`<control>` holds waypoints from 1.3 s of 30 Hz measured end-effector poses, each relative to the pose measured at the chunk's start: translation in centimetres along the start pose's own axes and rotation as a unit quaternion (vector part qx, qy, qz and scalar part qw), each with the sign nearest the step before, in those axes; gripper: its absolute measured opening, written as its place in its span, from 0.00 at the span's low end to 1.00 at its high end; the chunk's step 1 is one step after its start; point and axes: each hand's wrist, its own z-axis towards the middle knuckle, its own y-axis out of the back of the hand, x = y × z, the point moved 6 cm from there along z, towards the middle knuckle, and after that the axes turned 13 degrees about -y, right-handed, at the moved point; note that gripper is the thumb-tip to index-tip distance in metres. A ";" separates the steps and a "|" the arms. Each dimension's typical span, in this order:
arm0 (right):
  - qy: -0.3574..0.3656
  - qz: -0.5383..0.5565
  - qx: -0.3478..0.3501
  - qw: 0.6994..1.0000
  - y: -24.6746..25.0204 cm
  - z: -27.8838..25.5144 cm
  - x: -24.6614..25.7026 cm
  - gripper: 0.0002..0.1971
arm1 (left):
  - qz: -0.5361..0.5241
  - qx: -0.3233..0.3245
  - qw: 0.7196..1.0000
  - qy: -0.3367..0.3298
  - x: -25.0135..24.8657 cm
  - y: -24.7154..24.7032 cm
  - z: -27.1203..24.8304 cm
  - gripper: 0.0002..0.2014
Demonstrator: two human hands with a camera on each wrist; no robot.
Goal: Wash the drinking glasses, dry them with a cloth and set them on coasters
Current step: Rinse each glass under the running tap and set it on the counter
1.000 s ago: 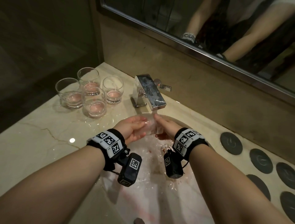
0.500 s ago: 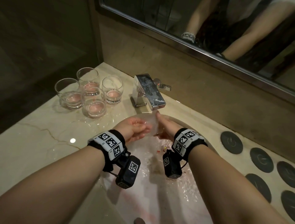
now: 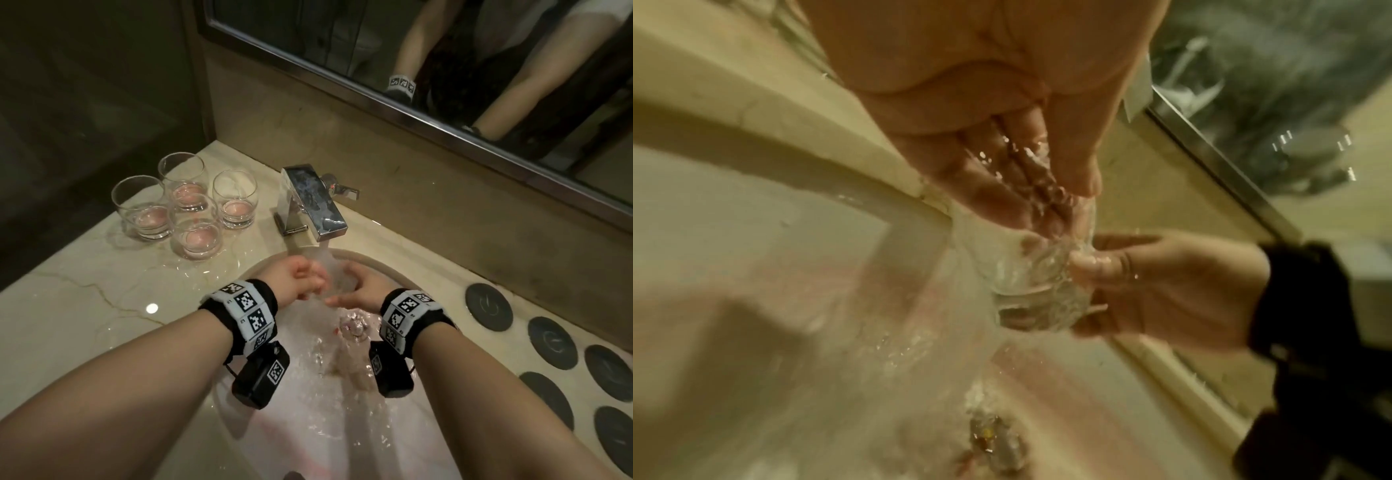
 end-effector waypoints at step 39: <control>-0.040 -0.262 -0.111 0.958 2.7 -3.6 2.4 0.43 | 0.062 0.047 0.997 0.016 -0.7 -0.9 -1.4 0.04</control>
